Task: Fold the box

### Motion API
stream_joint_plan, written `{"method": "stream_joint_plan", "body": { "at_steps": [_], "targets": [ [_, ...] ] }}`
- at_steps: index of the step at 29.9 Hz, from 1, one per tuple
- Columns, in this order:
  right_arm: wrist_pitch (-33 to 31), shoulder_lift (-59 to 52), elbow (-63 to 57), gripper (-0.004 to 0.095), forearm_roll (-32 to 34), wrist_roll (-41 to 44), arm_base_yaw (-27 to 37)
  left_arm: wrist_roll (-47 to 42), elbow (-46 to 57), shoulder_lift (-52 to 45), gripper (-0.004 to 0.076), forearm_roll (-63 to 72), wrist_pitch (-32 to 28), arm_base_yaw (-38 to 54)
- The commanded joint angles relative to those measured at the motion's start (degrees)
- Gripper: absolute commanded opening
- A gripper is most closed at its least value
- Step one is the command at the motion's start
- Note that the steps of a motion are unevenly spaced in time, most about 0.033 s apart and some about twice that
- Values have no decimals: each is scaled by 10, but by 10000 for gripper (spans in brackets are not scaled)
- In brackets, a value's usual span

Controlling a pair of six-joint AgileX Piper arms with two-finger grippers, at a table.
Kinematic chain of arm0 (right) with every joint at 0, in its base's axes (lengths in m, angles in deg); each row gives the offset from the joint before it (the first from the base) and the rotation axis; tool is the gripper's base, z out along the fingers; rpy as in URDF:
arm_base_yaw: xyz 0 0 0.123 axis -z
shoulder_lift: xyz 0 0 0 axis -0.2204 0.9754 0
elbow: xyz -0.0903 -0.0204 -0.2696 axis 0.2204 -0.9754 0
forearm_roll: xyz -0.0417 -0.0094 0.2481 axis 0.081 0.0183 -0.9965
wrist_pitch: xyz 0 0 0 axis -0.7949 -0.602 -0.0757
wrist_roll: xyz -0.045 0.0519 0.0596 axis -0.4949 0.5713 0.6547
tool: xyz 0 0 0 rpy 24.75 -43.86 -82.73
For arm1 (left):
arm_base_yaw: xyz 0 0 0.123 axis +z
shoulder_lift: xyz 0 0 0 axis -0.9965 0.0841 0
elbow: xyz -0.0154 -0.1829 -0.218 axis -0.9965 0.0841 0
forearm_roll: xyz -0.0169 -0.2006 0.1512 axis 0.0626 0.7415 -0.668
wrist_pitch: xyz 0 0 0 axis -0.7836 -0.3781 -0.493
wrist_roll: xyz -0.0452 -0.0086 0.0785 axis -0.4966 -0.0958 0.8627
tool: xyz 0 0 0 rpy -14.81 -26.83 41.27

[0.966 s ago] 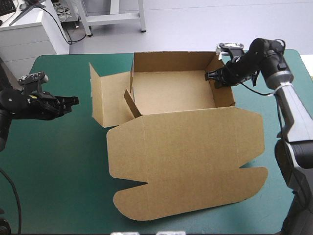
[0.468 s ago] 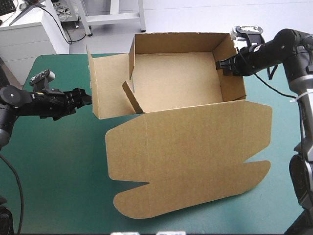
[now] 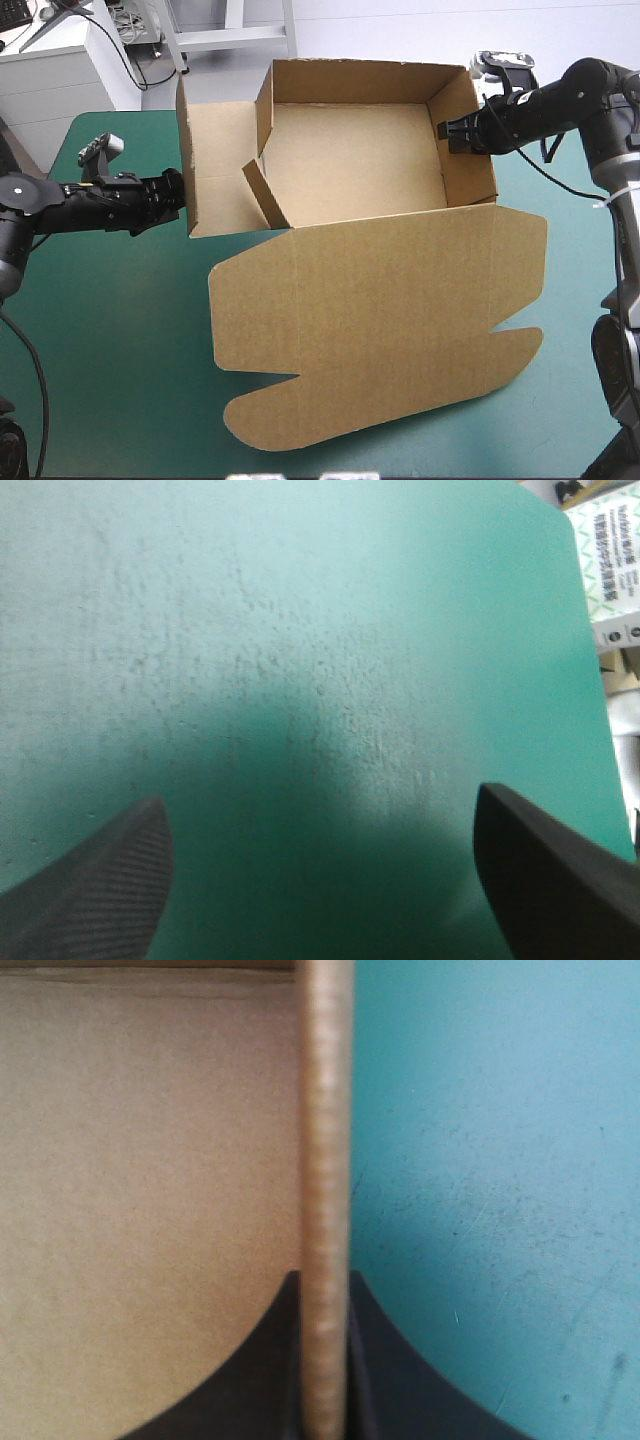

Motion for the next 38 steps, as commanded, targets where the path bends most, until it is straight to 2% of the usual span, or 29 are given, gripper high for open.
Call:
{"method": "stream_joint_plan", "body": {
  "at_steps": [1, 10, 18, 29, 38],
  "targets": [
    [-3, -13, 15, -18, -48, 2, 0, 30, -14, -18, 581, 61, 15, 1],
    [17, 25, 15, -17, -42, 12, -29, 41, -14, -18, 581, 75, 43, 1],
    [23, 55, 15, -17, 12, 29, -65, 44, -14, -18, 581, 75, 63, 1],
    [40, 75, 15, -17, 15, 52, -83, 53, -14, -18, 578, 77, 90, 1],
    [53, 99, 15, -17, 34, 63, -131, 55, -14, -18, 577, 79, 105, 1]
  ]
}}
